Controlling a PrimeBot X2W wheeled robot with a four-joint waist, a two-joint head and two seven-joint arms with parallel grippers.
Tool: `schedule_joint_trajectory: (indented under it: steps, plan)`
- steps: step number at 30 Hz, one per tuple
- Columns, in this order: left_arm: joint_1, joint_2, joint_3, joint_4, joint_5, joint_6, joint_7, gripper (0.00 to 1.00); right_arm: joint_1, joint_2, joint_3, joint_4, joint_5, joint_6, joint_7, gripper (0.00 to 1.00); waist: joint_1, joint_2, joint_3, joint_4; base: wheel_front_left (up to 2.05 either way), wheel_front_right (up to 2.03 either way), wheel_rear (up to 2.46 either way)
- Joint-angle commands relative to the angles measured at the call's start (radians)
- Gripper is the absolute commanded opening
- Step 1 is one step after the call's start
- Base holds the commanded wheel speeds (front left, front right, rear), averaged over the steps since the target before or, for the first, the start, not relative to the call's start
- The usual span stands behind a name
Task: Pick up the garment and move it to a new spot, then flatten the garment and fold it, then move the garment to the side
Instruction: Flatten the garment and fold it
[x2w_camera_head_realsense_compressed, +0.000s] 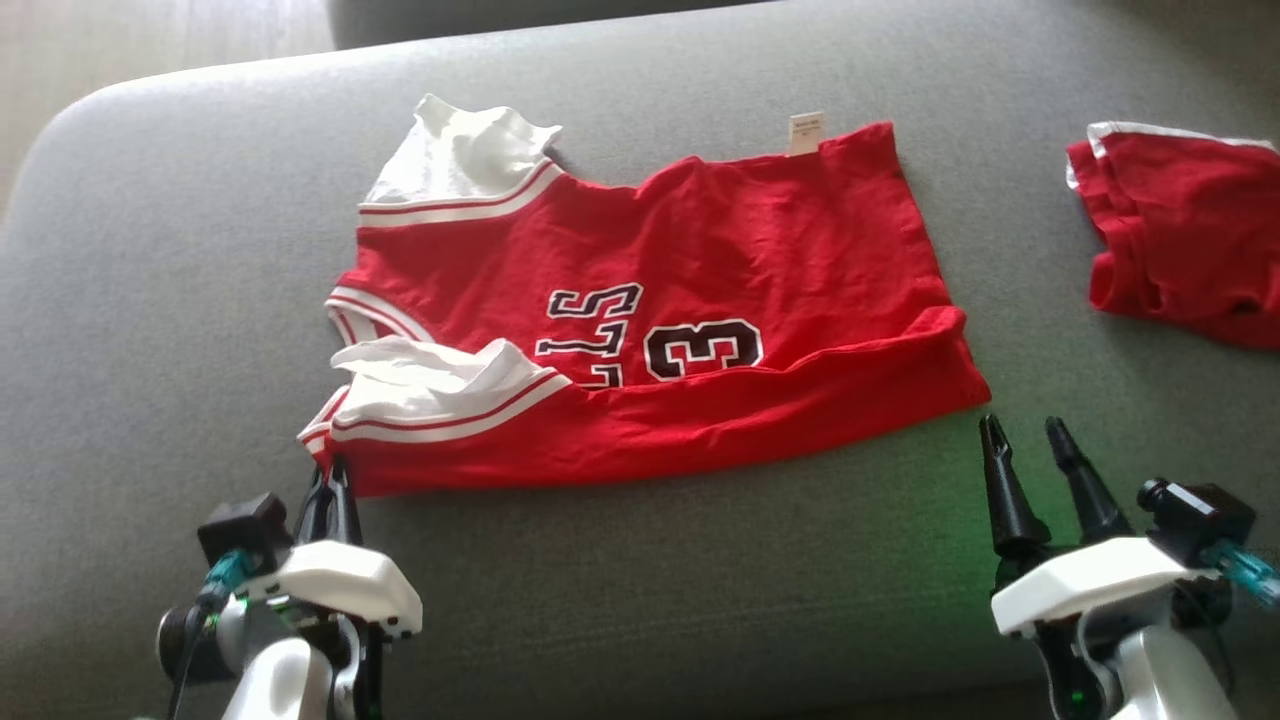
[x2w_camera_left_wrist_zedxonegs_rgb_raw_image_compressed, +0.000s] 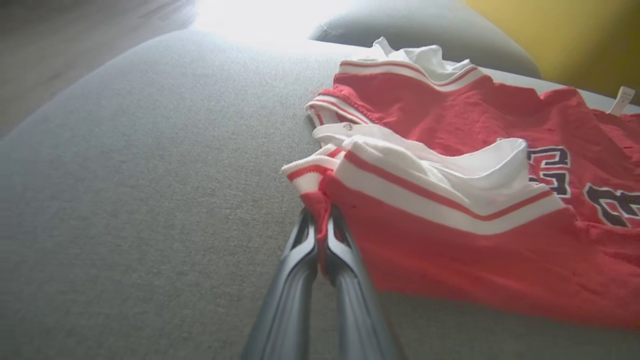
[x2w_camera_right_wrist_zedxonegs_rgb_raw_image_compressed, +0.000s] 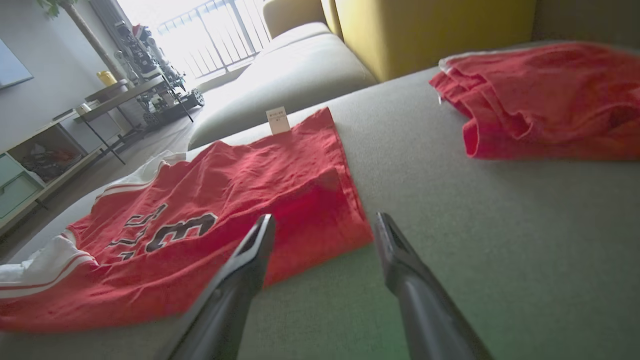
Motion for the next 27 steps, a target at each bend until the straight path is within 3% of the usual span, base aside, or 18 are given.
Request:
schedule_joint_trajectory:
  steps: [1, 15, 27]
  plan:
    - [-0.007, 0.017, 0.035, -0.051, 0.012, 0.009, -0.005, 0.0, -0.058, -0.004, 0.019, -0.002, 0.018, 0.0, 0.0, 1.0, 0.0, 0.0, -0.004, 0.01, 0.0, 0.0, 0.0]
    - [0.04, 0.008, -0.002, -0.129, 0.047, -0.006, -0.005, 0.0, -0.277, -0.004, -0.05, 0.449, 0.288, 0.0, 0.011, 1.0, 0.0, 0.0, -0.002, 0.072, 0.0, 0.0, 0.0]
    - [0.022, 0.005, -0.029, -0.125, 0.053, -0.003, -0.006, 0.0, -0.374, -0.004, 0.054, 0.564, 0.398, 0.0, -0.008, 1.0, 0.0, 0.0, 0.026, 0.082, 0.0, 0.0, 0.0]
